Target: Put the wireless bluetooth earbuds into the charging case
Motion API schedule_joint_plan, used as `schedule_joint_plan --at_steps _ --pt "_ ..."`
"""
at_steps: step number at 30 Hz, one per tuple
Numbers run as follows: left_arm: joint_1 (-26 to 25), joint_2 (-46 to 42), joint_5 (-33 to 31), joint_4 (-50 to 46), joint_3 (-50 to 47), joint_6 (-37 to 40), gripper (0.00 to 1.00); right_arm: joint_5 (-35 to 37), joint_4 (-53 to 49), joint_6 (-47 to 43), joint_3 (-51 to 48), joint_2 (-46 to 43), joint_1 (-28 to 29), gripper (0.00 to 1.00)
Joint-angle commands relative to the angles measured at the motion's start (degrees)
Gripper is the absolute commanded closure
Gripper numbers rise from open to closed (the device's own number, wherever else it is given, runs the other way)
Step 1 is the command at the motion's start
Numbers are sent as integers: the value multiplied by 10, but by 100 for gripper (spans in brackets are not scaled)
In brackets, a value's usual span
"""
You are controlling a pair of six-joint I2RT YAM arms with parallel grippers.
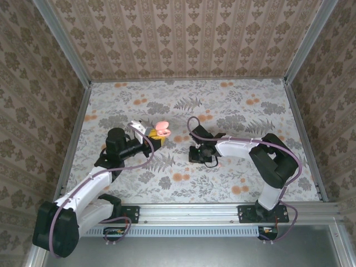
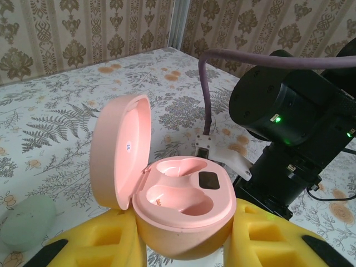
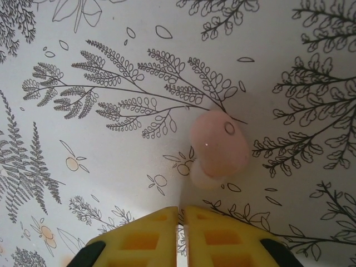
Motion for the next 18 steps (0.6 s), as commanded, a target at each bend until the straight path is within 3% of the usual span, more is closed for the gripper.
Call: schedule_joint_plan --at_steps 1,18 --pt "4 2 7 0 5 -1 82 29 -29 -26 -4 16 -13 89" --pt "4 -11 3 -4 -4 -1 82 69 -111 -107 35 1 -58 93"
